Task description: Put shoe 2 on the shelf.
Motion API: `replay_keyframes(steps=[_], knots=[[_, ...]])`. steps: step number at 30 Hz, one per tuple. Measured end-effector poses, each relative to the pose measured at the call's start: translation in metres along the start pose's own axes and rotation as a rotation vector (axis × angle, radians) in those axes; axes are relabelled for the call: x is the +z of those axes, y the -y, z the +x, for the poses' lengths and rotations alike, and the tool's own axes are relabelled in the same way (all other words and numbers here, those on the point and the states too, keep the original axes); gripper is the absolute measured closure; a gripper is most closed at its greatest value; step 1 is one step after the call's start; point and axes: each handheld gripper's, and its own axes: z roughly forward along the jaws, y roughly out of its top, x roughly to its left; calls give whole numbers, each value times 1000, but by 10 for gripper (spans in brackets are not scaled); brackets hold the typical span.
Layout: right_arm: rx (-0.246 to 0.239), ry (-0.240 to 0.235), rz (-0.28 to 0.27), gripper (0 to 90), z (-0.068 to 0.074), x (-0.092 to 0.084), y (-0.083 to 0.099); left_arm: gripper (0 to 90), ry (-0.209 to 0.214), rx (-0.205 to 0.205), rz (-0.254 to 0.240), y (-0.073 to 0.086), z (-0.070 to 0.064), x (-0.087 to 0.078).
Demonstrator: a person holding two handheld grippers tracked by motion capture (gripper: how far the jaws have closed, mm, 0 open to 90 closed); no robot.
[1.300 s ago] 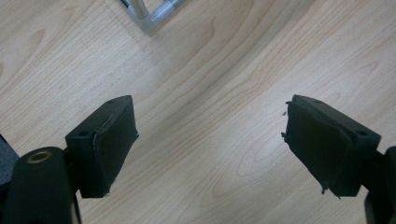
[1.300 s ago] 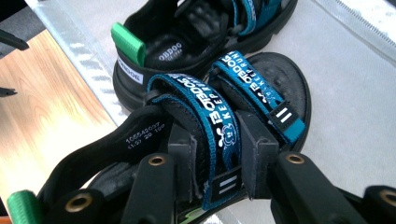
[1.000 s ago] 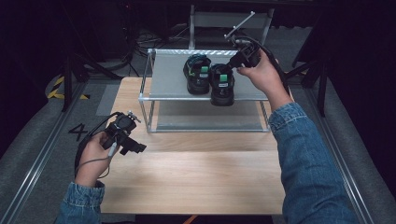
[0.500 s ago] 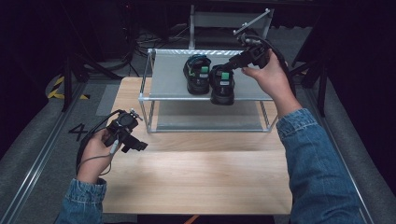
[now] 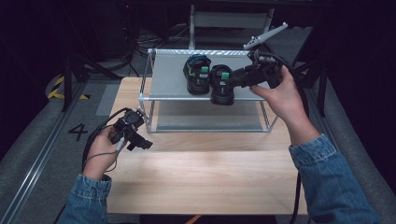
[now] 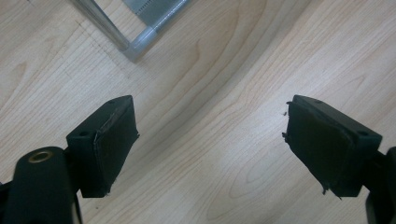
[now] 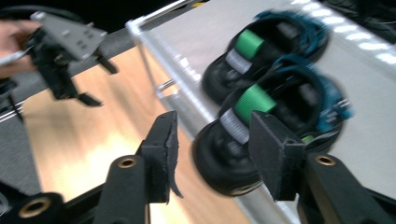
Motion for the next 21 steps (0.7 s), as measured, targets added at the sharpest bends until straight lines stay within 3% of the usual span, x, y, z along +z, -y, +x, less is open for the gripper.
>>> replay_keyframes(steps=[6,13,18,21], knots=[[8,-56,36,696,10,9,23,170,1,4,3,0,-1,0],[49,-88,73,797,8,32,46,171,-3,-4,13,2,-1,0],[74,-84,86,845,1,44,52,169,-5,-5,12,3,0,0],[66,-55,99,900,-3,50,54,171,-6,-8,14,4,0,0]])
